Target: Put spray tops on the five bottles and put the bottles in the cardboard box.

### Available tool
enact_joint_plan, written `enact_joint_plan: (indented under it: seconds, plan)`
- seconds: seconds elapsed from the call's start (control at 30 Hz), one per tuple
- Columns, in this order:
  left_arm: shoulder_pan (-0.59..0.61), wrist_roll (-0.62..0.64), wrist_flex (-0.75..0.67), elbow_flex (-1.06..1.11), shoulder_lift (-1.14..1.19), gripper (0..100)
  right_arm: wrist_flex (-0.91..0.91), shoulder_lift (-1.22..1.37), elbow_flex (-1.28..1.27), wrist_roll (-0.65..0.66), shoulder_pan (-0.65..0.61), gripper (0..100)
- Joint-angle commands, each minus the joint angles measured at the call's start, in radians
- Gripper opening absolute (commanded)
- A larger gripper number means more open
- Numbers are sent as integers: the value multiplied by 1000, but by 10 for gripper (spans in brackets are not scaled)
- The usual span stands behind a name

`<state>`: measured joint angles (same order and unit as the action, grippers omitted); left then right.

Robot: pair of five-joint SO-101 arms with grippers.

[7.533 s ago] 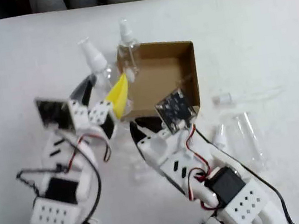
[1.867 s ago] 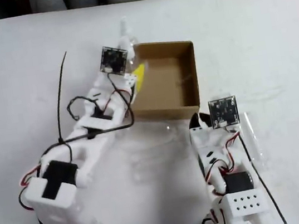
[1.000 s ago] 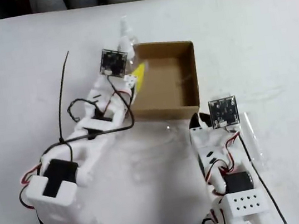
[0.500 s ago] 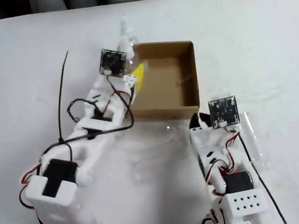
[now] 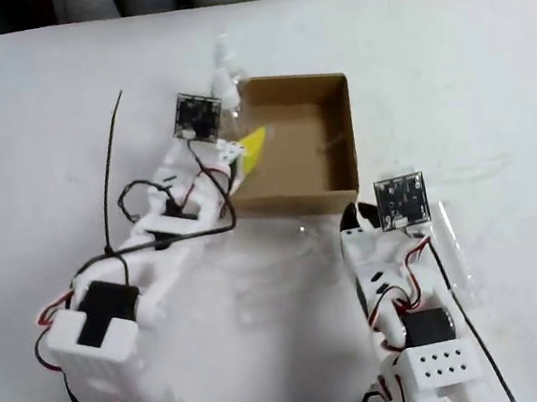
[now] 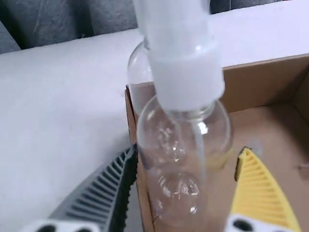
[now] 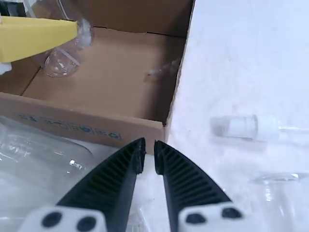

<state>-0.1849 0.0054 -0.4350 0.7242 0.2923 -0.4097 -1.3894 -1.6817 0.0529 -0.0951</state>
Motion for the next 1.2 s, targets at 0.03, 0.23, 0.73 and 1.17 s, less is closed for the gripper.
enact_joint_plan:
  seconds: [0.03,0.23,0.73,1.17]
  plan:
    - [25,15,-17,-8,-18,312,-1,-5,-12,12,12,17]
    - [25,17,-20,-8,-18,313,-1,-5,-12,12,12,17]
    - [13,78,-17,137,-229,314,-1,-5,-12,12,8,17]
    - [21,78,-15,477,-582,309,-2,-5,-12,12,13,17]
